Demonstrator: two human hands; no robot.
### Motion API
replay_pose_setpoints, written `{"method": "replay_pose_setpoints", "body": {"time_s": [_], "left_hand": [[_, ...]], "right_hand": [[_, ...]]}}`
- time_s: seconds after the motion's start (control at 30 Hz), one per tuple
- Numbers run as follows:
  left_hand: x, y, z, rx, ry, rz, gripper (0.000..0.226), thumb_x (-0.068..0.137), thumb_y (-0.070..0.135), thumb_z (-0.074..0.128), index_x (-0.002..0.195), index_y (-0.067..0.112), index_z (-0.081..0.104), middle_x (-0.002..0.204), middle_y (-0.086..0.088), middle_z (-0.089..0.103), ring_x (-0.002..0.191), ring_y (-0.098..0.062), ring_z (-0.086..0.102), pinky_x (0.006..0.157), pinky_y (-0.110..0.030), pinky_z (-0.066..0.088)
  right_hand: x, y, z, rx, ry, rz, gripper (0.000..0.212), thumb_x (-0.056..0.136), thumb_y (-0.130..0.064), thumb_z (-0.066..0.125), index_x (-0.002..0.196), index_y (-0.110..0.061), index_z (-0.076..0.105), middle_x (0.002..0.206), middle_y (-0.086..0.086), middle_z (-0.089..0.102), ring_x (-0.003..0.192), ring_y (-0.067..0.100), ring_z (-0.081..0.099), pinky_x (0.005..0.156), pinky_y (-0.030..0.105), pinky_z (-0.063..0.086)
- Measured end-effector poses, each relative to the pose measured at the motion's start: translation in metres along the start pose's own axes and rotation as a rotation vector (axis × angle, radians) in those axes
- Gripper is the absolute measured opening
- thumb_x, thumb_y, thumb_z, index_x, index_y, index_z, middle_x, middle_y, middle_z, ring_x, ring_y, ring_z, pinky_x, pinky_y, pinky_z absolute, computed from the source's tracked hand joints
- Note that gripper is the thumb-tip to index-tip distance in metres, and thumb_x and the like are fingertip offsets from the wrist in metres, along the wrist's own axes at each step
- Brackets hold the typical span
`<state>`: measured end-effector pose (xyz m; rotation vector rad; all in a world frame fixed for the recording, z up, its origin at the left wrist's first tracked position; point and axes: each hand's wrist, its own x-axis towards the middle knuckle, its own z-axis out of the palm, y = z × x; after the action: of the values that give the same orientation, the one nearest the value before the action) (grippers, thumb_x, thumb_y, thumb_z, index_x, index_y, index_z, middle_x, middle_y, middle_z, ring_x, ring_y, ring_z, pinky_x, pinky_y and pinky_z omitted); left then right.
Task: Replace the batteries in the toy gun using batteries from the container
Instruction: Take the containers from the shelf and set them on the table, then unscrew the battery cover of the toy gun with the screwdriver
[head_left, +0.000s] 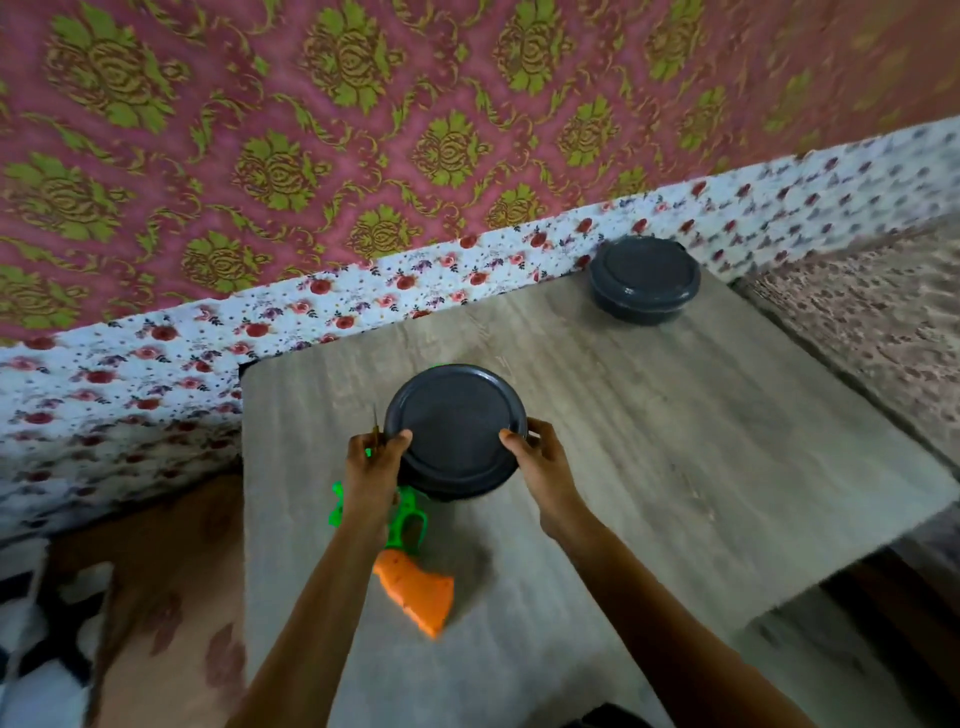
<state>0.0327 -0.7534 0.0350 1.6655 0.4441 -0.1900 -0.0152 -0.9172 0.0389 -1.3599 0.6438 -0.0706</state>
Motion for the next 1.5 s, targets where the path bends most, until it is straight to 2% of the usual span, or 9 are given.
{"method": "replay_pose_setpoints", "body": {"time_s": [0.1, 0.27, 0.4, 0.6, 0.8, 0.93, 1.0, 1.33, 1.5], "left_hand": [[-0.014, 0.002, 0.046, -0.008, 0.075, 0.013, 0.019, 0.086, 0.028, 0.065, 0.081, 0.020, 0.048, 0.074, -0.003, 0.050, 0.055, -0.014, 0.043, 0.039, -0.021, 0.033], [-0.025, 0.013, 0.094, 0.002, 0.081, 0.062, 0.013, 0.088, 0.022, 0.063, 0.086, 0.018, 0.050, 0.071, 0.001, 0.052, 0.049, 0.000, 0.051, 0.036, -0.016, 0.034], [-0.011, 0.017, 0.124, 0.008, 0.023, 0.004, 0.019, 0.086, 0.029, 0.064, 0.091, 0.014, 0.053, 0.077, -0.005, 0.055, 0.055, -0.013, 0.053, 0.035, -0.016, 0.029], [0.037, 0.020, 0.164, 0.038, -0.037, -0.022, 0.016, 0.087, 0.029, 0.063, 0.091, 0.015, 0.055, 0.074, -0.003, 0.054, 0.058, -0.012, 0.048, 0.042, -0.022, 0.033], [0.110, 0.021, 0.206, 0.014, 0.005, -0.044, 0.024, 0.086, 0.032, 0.062, 0.103, 0.014, 0.058, 0.076, -0.003, 0.055, 0.057, -0.012, 0.049, 0.043, -0.022, 0.035], [0.145, 0.028, 0.232, 0.001, -0.020, -0.004, 0.018, 0.086, 0.031, 0.063, 0.093, 0.016, 0.056, 0.075, -0.005, 0.054, 0.051, -0.014, 0.046, 0.042, -0.022, 0.035], [0.159, 0.030, 0.244, -0.010, -0.022, -0.001, 0.018, 0.086, 0.030, 0.063, 0.091, 0.015, 0.055, 0.072, -0.004, 0.053, 0.052, -0.014, 0.045, 0.041, -0.022, 0.035], [0.174, 0.009, 0.261, -0.007, 0.004, 0.029, 0.024, 0.087, 0.039, 0.061, 0.094, 0.017, 0.055, 0.076, 0.000, 0.053, 0.059, -0.013, 0.047, 0.046, -0.023, 0.038], [0.158, -0.012, 0.254, -0.085, 0.129, 0.065, 0.029, 0.090, 0.046, 0.053, 0.095, 0.017, 0.053, 0.075, -0.007, 0.053, 0.060, -0.020, 0.050, 0.048, -0.026, 0.044]], "right_hand": [[0.024, -0.017, -0.043, -0.006, -0.055, 0.023, 0.034, 0.087, -0.020, 0.061, 0.118, -0.012, 0.050, 0.107, 0.004, 0.061, 0.090, 0.013, 0.058, 0.063, 0.015, 0.043], [0.053, -0.033, -0.085, -0.014, -0.091, -0.012, 0.029, 0.086, -0.021, 0.062, 0.114, -0.017, 0.054, 0.111, 0.004, 0.062, 0.088, 0.007, 0.059, 0.071, 0.019, 0.047], [0.078, -0.042, -0.105, 0.005, -0.071, -0.014, 0.043, 0.083, -0.023, 0.066, 0.123, -0.015, 0.053, 0.115, 0.003, 0.061, 0.092, 0.011, 0.060, 0.078, 0.026, 0.051], [0.133, -0.043, -0.111, -0.065, -0.051, -0.006, 0.050, 0.085, -0.020, 0.063, 0.132, -0.015, 0.046, 0.126, 0.004, 0.055, 0.112, 0.023, 0.056, 0.094, 0.036, 0.049], [0.203, -0.040, -0.097, -0.022, -0.026, -0.103, 0.046, 0.087, -0.011, 0.059, 0.131, -0.012, 0.047, 0.122, 0.003, 0.057, 0.110, 0.019, 0.056, 0.086, 0.027, 0.047], [0.250, -0.040, -0.098, -0.009, -0.001, -0.157, 0.043, 0.087, -0.008, 0.058, 0.129, -0.009, 0.051, 0.124, 0.008, 0.059, 0.109, 0.019, 0.058, 0.081, 0.019, 0.048], [0.270, -0.039, -0.100, -0.023, 0.013, -0.166, 0.042, 0.087, -0.010, 0.058, 0.129, -0.009, 0.051, 0.125, 0.007, 0.060, 0.111, 0.018, 0.058, 0.080, 0.017, 0.047], [0.298, -0.012, -0.108, -0.157, -0.003, -0.218, 0.038, 0.086, -0.025, 0.062, 0.122, -0.014, 0.057, 0.118, 0.003, 0.064, 0.109, 0.016, 0.060, 0.097, 0.035, 0.048], [0.275, -0.011, -0.116, -0.355, 0.026, -0.225, 0.053, 0.088, -0.038, 0.057, 0.136, -0.019, 0.043, 0.123, -0.006, 0.056, 0.121, 0.012, 0.050, 0.099, 0.027, 0.038]]}}
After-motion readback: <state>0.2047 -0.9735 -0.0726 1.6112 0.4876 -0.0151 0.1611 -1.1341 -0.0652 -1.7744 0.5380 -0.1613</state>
